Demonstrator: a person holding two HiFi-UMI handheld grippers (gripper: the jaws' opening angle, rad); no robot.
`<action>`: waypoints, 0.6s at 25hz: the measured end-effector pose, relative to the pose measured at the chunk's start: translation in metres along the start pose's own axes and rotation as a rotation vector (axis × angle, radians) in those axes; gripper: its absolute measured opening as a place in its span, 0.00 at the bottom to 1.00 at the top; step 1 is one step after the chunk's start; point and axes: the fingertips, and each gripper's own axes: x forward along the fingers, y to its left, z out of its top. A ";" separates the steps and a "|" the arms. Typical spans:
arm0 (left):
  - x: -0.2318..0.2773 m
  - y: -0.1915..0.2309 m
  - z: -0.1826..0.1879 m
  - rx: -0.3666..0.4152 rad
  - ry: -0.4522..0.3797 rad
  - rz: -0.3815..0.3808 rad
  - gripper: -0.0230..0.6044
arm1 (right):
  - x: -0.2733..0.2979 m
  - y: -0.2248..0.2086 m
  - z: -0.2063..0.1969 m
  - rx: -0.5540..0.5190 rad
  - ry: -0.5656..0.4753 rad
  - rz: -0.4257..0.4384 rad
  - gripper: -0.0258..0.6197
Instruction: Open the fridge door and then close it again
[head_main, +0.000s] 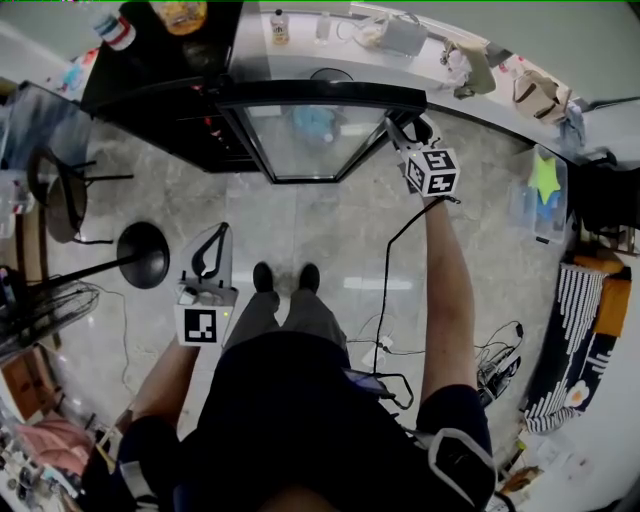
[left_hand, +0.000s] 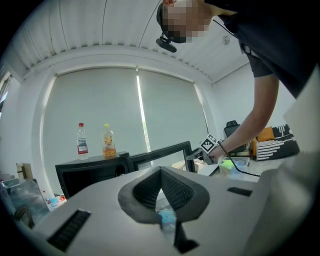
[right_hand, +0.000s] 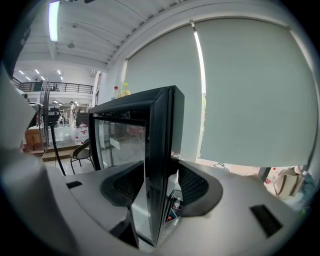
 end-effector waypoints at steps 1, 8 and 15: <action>0.000 0.000 0.000 0.004 -0.001 0.001 0.07 | 0.002 -0.001 0.000 -0.002 0.000 0.005 0.40; 0.001 -0.001 -0.002 0.007 0.011 0.009 0.07 | 0.009 -0.006 0.003 -0.016 0.007 0.030 0.40; 0.003 -0.002 -0.002 0.003 0.012 0.016 0.07 | 0.010 -0.007 0.004 -0.037 -0.002 0.023 0.41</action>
